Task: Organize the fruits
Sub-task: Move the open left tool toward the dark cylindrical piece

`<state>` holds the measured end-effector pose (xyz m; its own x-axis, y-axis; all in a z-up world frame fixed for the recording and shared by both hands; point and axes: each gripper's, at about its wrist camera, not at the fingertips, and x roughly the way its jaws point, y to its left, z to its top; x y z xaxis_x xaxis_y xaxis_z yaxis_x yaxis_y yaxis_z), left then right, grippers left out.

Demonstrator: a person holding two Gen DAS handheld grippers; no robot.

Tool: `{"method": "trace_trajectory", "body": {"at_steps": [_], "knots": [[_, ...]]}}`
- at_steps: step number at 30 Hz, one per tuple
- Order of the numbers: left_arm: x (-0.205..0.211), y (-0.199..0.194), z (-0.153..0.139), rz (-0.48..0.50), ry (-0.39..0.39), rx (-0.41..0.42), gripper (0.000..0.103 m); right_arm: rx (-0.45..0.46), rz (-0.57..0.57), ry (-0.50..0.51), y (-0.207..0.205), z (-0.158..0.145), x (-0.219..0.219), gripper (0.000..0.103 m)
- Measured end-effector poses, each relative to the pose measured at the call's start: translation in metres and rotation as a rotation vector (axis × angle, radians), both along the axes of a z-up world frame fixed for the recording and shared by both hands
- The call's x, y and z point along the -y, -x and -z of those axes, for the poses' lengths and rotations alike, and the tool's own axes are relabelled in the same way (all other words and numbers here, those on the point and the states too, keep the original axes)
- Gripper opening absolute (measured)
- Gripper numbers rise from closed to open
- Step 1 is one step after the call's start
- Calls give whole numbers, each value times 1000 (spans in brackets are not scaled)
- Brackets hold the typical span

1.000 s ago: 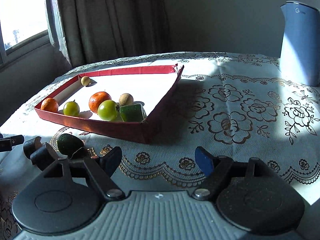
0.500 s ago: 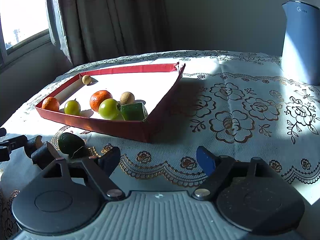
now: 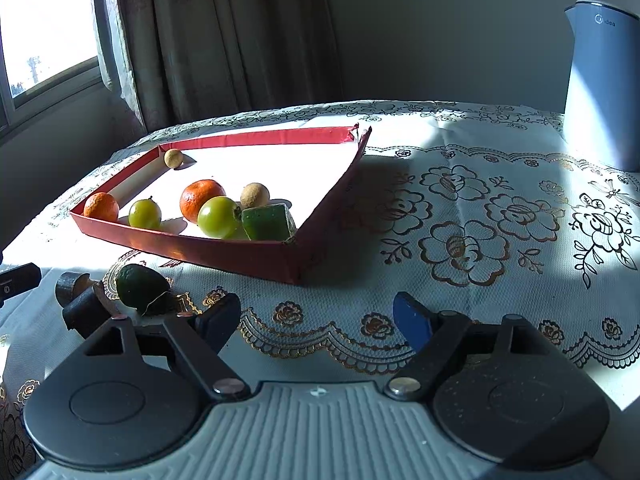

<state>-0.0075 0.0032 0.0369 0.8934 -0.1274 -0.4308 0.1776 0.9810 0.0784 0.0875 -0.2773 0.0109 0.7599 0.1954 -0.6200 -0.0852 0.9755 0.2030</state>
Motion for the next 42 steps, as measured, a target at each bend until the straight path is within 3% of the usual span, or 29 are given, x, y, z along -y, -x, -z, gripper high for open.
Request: {"method": "trace_trajectory", "body": {"at_steps": [14,21,29,42], "knots": [[28,-16,14,44,-56,-47,103,0,0,0,0,0,0,84],[35,-32,17,-19,-32,-77,103,0,-1,-1,0,0,0,84],[28,-43,27,-70,-14,-166,103,-1,-2,1,0,1,-1,85],[33,-45,28,-84,-37,-166,103,-2,-3,2,0,1,-1,85]]}}
